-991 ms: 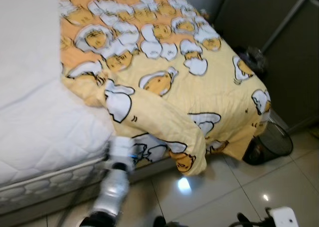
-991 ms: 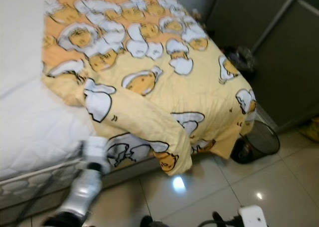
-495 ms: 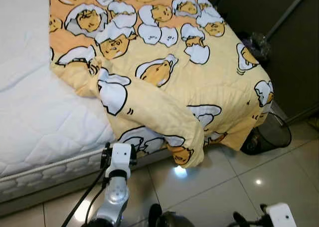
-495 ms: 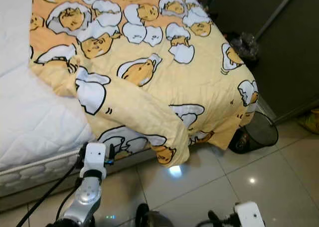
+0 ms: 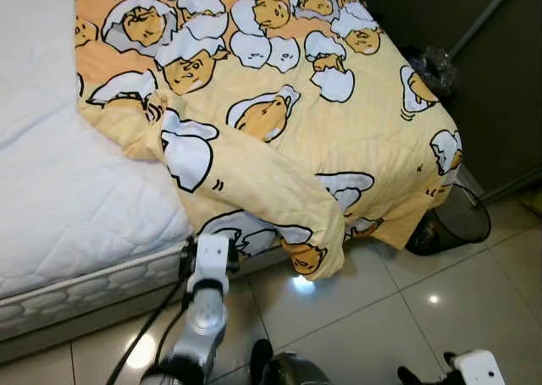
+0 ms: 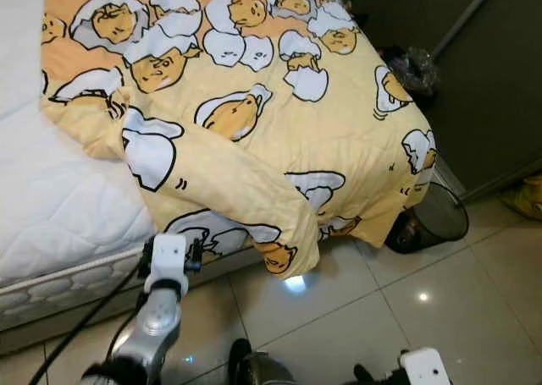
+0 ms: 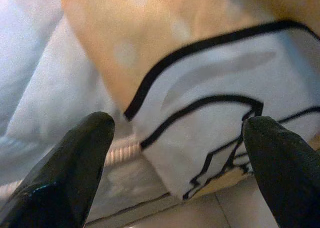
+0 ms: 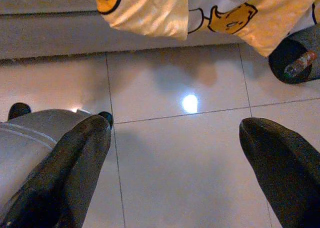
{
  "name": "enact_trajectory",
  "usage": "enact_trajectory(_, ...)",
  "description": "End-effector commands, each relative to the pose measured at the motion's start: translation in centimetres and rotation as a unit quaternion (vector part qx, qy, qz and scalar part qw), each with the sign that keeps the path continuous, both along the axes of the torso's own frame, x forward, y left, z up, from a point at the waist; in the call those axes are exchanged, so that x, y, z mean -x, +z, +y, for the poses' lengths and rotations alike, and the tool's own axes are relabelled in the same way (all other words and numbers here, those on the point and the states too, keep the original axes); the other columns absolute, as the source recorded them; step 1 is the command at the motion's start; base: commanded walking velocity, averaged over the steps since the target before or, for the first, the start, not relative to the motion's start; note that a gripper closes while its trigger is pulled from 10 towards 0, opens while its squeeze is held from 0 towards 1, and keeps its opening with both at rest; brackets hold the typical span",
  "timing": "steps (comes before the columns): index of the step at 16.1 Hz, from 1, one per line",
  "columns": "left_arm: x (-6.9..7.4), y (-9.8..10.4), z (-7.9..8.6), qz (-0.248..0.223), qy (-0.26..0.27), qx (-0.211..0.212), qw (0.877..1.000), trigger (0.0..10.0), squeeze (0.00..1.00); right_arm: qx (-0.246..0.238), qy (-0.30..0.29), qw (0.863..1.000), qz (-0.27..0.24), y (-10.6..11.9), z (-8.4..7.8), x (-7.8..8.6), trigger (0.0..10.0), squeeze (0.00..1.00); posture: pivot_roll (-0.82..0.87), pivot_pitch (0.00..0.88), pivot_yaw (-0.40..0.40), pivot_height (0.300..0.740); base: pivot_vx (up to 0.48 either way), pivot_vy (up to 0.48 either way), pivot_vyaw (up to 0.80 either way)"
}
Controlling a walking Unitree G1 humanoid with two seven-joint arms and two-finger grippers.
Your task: Clean up the room
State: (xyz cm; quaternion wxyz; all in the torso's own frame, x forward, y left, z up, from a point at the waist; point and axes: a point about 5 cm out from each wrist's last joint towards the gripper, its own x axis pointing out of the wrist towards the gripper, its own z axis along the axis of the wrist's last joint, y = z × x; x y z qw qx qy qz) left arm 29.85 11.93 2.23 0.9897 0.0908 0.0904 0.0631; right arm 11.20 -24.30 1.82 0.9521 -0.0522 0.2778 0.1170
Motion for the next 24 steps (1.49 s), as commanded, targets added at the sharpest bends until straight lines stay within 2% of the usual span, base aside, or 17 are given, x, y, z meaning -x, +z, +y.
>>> enact_trajectory(1,0.6,-1.0,-0.3,0.030,0.007,0.001,1.000,10.0,0.00,0.001,-0.003,1.000,0.013,0.2,-0.7,0.7,10.0,0.00,-0.15,0.313,-0.231,0.740,0.000,0.000,0.00)
enact_trajectory(3,-0.2,-0.7,0.3,0.047,0.019,-0.009,0.999,10.0,0.00,-0.018,0.030,0.999,0.007,0.6,0.4,0.5,10.0,0.00,-0.16,0.317,-0.228,0.740,0.000,0.000,0.00)
enact_trajectory(5,-0.9,-0.4,0.5,0.058,0.025,-0.002,0.998,10.0,0.00,-0.032,0.058,0.998,0.008,0.9,1.1,0.5,10.0,0.00,-0.17,0.319,-0.226,0.740,0.000,0.000,0.00)
enact_trajectory(8,-1.0,-0.5,1.2,0.075,0.053,0.005,0.996,10.0,0.00,-0.052,0.098,0.994,0.021,1.3,2.0,0.8,10.0,0.00,-0.17,0.321,-0.228,0.740,0.000,0.000,0.00)
enact_trajectory(10,-0.9,-0.8,1.6,0.086,0.070,0.027,0.993,10.0,0.00,-0.058,0.120,0.991,0.031,1.6,2.5,0.9,10.0,0.00,-0.18,0.329,-0.234,0.740,0.000,0.000,0.00)
enact_trajectory(11,-0.9,-0.8,1.3,0.086,0.062,0.036,0.994,10.0,0.00,-0.058,0.121,0.991,0.031,1.7,2.5,0.9,10.0,0.00,-0.18,0.333,-0.236,0.740,0.000,0.000,0.00)
enact_trajectory(14,-1.7,0.1,-1.4,0.078,-0.020,0.094,0.992,10.0,0.00,-0.057,0.120,0.991,0.031,2.0,2.3,0.5,10.0,0.00,-0.19,0.347,-0.246,0.740,0.000,0.000,0.00)
enact_trajectory(17,-2.6,1.0,-1.6,0.071,-0.034,0.094,0.992,10.0,0.00,-0.059,0.120,0.991,0.027,2.6,2.3,0.3,10.0,0.00,-0.20,0.360,-0.249,0.740,0.000,0.000,0.00)
enact_trajectory(18,-2.8,1.0,-1.4,0.080,-0.033,0.084,0.993,8.2,0.00,-0.059,0.121,0.991,0.026,2.7,2.4,0.4,10.0,0.00,-0.21,0.359,-0.249,0.740,0.000,0.000,0.00)
enact_trajectory(19,-2.6,0.6,-0.8,0.097,-0.023,0.075,0.992,3.0,0.00,-0.060,0.123,0.990,0.027,2.7,2.6,0.5,10.0,0.00,-0.21,0.355,-0.248,0.740,0.000,0.000,0.00)
enact_trajectory(20,-2.5,0.4,-0.4,0.103,-0.014,0.077,0.992,0.0,0.00,-0.061,0.125,0.990,0.028,2.7,2.7,0.6,10.0,0.00,-0.21,0.352,-0.248,0.740,0.000,0.000,0.00)
enact_trajectory(24,-1.7,-0.6,1.4,0.124,0.028,0.058,0.990,0.0,0.00,-0.059,0.127,0.990,0.033,2.6,2.6,0.7,10.0,0.00,-0.21,0.341,-0.248,0.740,0.000,0.000,0.00)
